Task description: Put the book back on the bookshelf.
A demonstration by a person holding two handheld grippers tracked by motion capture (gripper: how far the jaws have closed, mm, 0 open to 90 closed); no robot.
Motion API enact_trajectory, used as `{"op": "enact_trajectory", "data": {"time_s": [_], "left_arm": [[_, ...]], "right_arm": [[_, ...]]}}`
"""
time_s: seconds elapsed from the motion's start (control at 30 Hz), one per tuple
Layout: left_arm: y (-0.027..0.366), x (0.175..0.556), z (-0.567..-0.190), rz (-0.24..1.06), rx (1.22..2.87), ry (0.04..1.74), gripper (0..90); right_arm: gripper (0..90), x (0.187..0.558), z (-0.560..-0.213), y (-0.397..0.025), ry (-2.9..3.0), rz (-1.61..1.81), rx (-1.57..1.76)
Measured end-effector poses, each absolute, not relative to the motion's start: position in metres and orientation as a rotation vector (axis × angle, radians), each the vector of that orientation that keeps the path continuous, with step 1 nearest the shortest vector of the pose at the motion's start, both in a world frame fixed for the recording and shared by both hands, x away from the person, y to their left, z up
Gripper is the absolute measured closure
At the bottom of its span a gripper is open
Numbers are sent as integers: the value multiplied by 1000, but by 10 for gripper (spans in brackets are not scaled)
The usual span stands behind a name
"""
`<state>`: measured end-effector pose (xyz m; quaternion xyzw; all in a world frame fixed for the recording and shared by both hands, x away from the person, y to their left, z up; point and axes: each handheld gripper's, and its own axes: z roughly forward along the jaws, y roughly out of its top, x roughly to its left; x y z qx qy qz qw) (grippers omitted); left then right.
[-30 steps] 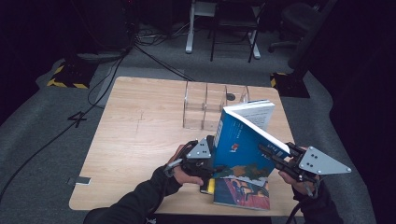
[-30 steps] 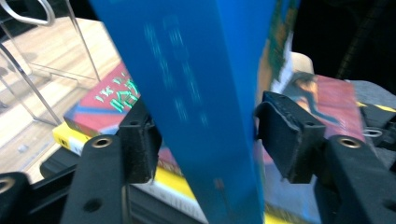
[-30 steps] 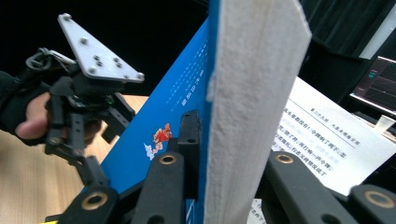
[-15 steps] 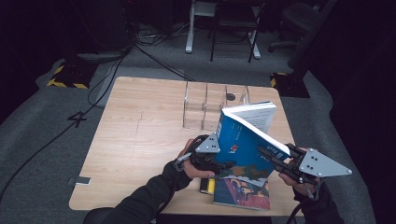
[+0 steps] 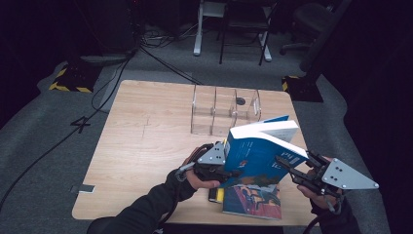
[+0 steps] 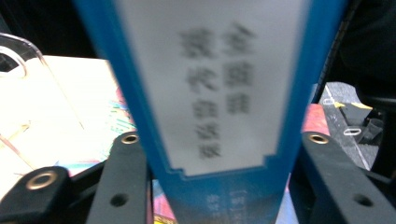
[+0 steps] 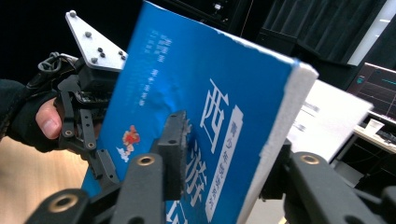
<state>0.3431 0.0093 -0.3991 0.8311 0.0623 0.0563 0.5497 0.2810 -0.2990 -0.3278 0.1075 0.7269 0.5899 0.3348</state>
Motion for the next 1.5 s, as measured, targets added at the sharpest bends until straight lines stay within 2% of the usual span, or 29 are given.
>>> {"op": "enact_trajectory", "data": {"time_s": [0.07,0.33,0.43,0.47,0.53,0.8,1.13,1.5], "left_arm": [[10,341,-399,139,1970,139,595],[11,336,-400,142,1966,141,603],[11,336,-400,144,1966,140,603],[11,336,-401,142,1965,138,603],[11,336,-401,143,1961,136,602],[11,335,-401,163,1951,140,597],[9,336,-390,171,1926,151,580],[5,336,-347,189,1801,161,534]], "right_arm": [[568,277,-327,-300,1892,1541,279],[550,264,-332,-313,1824,1507,380],[477,268,-343,-321,1786,1535,502],[477,268,-343,-321,1786,1535,502],[399,276,-357,-319,1851,1476,523],[309,298,-386,-310,2041,1509,541],[301,300,-392,-303,2045,1495,559],[305,300,-391,-301,2047,1500,564]]}}
